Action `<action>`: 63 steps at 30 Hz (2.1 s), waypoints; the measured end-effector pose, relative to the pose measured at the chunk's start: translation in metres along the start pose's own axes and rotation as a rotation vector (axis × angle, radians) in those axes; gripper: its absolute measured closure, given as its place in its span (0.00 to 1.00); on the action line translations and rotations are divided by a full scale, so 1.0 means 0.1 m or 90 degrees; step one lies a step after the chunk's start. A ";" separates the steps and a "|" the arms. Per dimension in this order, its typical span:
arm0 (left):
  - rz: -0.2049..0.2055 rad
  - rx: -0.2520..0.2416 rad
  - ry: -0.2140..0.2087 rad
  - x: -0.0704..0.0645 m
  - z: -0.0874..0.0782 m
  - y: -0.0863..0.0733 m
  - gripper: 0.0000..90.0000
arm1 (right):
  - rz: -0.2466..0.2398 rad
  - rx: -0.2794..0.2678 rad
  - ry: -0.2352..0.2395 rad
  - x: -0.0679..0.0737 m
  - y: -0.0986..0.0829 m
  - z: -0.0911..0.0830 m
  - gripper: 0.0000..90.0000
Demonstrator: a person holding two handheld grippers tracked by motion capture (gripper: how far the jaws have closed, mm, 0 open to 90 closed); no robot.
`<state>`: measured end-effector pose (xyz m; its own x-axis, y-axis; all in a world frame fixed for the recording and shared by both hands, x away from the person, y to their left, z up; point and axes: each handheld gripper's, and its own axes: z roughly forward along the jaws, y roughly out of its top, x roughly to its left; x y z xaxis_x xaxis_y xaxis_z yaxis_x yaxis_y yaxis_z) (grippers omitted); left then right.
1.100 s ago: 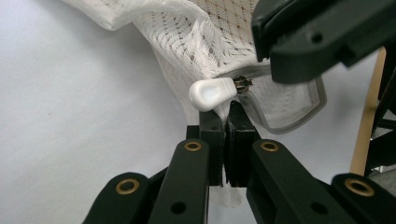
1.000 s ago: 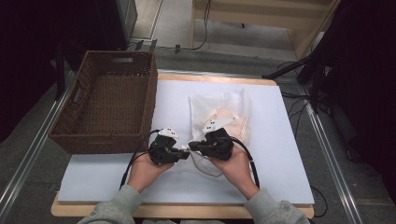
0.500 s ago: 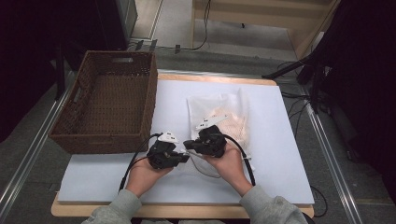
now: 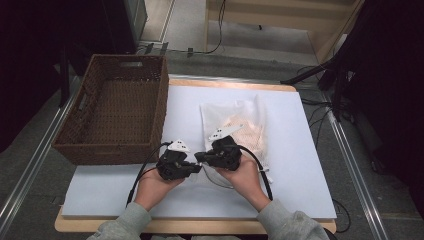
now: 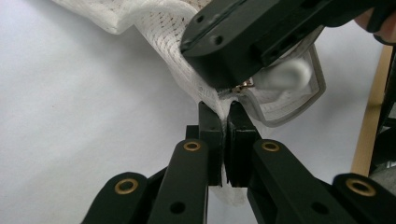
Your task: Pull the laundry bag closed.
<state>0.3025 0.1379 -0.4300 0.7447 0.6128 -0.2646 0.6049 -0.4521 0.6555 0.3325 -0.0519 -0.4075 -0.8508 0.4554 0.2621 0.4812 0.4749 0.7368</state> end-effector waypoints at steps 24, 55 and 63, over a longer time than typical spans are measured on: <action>-0.029 -0.014 -0.011 0.10 -0.07 0.07 0.97 | 0.030 0.001 0.000 -0.05 -0.14 -0.28 0.79; -0.004 -0.006 0.013 0.11 -0.08 0.11 0.96 | 0.042 0.002 -0.004 0.03 -0.29 -0.26 0.77; -0.008 -0.004 0.024 0.12 -0.08 0.10 0.96 | 0.038 -0.011 0.002 0.06 -0.27 -0.31 0.79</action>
<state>0.3156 0.1461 -0.4211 0.7256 0.6424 -0.2465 0.6123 -0.4396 0.6571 0.3081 -0.0849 -0.4065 -0.8210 0.4810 0.3077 0.5279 0.4341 0.7300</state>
